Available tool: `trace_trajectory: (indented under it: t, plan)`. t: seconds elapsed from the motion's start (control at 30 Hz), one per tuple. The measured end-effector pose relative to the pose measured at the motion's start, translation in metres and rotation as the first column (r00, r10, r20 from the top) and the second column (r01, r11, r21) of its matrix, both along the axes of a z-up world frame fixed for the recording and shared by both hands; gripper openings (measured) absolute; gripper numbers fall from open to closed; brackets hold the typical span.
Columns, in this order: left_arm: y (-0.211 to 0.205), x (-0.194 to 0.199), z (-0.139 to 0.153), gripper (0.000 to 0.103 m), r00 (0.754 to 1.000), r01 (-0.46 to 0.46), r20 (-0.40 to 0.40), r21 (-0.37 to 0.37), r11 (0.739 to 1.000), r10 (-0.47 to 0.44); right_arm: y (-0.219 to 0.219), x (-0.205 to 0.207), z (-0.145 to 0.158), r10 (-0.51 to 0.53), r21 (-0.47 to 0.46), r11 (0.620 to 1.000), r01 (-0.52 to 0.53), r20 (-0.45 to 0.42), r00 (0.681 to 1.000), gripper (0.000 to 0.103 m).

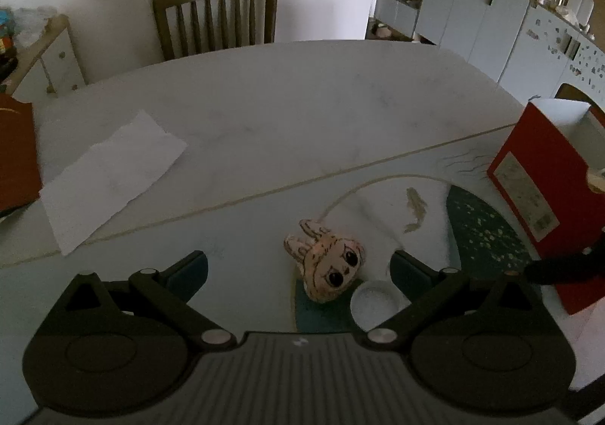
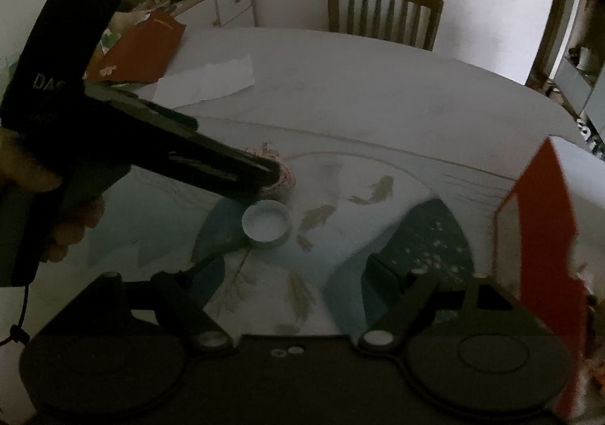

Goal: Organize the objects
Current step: 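Grasp the bunny-eared plush doll with the left tool while the right tool grasps the white lid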

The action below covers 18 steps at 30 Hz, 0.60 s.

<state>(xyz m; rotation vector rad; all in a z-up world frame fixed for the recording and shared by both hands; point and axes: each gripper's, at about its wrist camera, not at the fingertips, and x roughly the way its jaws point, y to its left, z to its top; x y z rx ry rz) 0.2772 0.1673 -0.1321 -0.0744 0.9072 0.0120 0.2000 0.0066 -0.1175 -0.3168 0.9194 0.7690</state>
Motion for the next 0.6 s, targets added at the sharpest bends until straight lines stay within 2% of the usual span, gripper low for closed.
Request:
trace_trajectory:
  t: [0.37, 0.6]
  plan:
    - [0.001, 0.028, -0.025, 0.103, 0.999, -0.009, -0.051, -0.044, 0.999, 0.007, 0.033, 0.017, -0.03, 0.022, -0.008, 1.0, -0.023, -0.014, 1.0, 0.079]
    - [0.002, 0.031, -0.032, 0.103, 0.999, -0.017, -0.051, -0.047, 0.999, 0.015, 0.042, 0.021, -0.041, 0.035, -0.019, 0.999, -0.035, -0.017, 0.999, 0.078]
